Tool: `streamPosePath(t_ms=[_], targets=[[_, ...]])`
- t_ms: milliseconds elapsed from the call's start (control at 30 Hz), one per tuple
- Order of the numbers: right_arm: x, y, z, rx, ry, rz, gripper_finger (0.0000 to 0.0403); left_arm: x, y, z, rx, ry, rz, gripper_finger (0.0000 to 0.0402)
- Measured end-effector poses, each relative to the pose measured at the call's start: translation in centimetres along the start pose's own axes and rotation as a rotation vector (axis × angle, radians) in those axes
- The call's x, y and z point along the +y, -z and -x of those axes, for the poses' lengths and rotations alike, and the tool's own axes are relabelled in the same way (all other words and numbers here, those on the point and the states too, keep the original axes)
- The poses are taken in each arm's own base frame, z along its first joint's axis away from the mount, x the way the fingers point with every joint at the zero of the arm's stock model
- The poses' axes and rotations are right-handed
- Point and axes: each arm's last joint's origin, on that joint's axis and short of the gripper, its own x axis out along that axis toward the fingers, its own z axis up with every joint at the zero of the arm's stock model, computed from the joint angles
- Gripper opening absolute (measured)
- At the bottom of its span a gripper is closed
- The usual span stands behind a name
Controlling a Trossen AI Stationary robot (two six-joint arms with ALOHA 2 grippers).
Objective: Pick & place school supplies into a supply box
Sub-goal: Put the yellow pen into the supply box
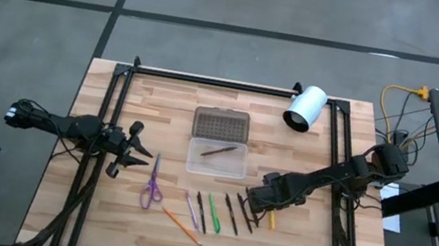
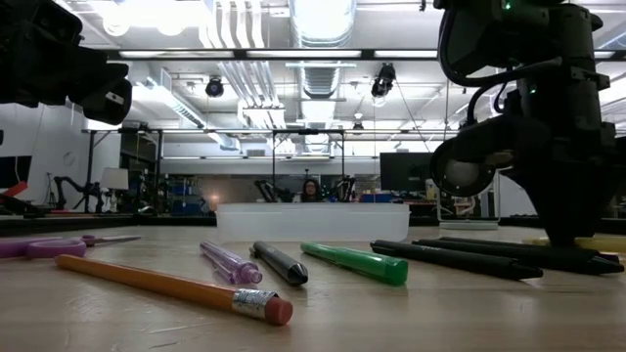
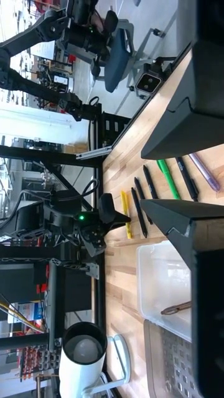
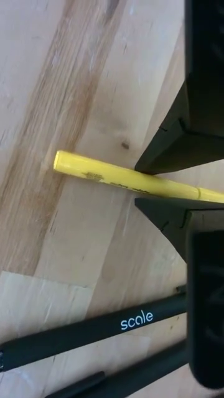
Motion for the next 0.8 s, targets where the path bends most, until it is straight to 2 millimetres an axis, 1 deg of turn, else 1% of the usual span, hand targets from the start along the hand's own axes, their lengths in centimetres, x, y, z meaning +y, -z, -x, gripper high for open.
streamPosePath(t_ms=[233, 400, 500, 600, 667, 800], targets=[[0.2, 0.0, 0.2, -0.001, 0.007, 0.036, 0.0021, 0.0, 0.0, 0.0, 0.0, 0.0, 0.0, 0.0099], [0.5, -0.9, 0.9, 0.008, 0.022, 0.069, 0.0018, 0.0, 0.0, 0.0, 0.0, 0.0, 0.0, 0.0099], [0.0, -1.8, 1.3, 0.005, 0.101, 0.077, 0.0016, 0.0, 0.0, 0.0, -0.001, 0.0, 0.0, 0.0099], [0.4, -3.0, 2.3, -0.024, 0.108, 0.093, 0.0016, 0.0, 0.0, 0.0, 0.0, 0.0, 0.0, 0.0099], [0.2, -3.7, 3.0, -0.028, 0.144, 0.105, 0.0015, 0.0, 0.0, 0.0, -0.001, 0.0, 0.0, 0.0099], [1.1, -5.5, 4.5, -0.081, 0.11, 0.14, 0.0014, 0.0, 0.0, 0.0, 0.0, 0.0, 0.0, 0.0099]])
